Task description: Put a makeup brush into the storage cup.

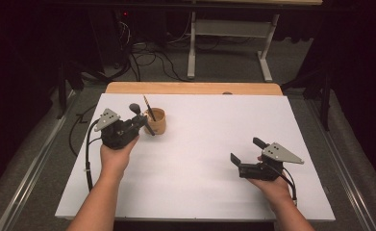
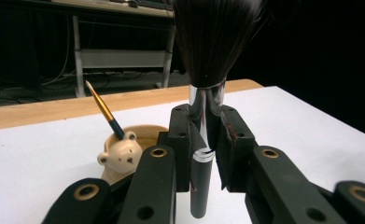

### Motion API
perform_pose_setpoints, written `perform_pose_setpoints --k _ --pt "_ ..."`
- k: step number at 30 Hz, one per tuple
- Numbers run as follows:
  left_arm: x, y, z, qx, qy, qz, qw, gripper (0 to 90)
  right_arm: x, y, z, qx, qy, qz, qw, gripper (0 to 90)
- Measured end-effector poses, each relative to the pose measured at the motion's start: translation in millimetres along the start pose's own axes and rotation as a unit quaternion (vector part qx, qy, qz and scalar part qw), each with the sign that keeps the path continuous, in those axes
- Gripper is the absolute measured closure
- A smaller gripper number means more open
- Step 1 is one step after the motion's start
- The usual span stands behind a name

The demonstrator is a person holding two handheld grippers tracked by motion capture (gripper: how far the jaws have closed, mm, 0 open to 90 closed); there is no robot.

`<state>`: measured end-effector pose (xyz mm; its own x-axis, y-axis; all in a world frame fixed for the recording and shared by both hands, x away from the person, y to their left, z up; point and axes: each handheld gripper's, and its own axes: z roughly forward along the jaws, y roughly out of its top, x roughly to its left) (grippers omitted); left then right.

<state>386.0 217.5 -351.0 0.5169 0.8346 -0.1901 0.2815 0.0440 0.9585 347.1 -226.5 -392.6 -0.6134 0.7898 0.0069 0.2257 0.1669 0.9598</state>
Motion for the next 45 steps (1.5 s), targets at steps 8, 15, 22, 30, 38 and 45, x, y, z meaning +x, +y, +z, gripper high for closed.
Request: perform_pose_setpoints --k 8,15,22,30,38,45 --pt "6.6 10.7 9.6 -0.001 0.006 -0.006 1.0000 77.8 -0.5 0.2 -1.7 0.000 0.000 0.001 1.0000 1.3" --pt "8.5 16.6 20.9 0.000 0.007 -0.009 0.9999 77.8 -2.9 -0.2 -2.6 -0.001 -0.001 0.004 1.0000 1.3" --pt "11.0 20.1 29.5 -0.001 0.010 -0.008 0.9999 77.8 -3.9 -0.7 -3.9 -0.001 -0.002 0.003 1.0000 1.3" --pt "14.3 23.4 38.6 0.000 0.013 -0.007 0.9999 77.8 -2.8 -1.1 -2.4 0.000 -0.001 0.000 1.0000 1.3" --pt "16.0 24.2 46.6 0.006 0.018 -0.005 0.9998 77.8 -2.4 -1.4 -1.8 0.003 0.001 0.000 1.0000 1.3" --pt "15.9 27.2 51.2 0.009 0.024 -0.002 0.9997 77.7 -2.1 -1.0 -2.2 0.002 0.001 0.000 1.0000 1.6"
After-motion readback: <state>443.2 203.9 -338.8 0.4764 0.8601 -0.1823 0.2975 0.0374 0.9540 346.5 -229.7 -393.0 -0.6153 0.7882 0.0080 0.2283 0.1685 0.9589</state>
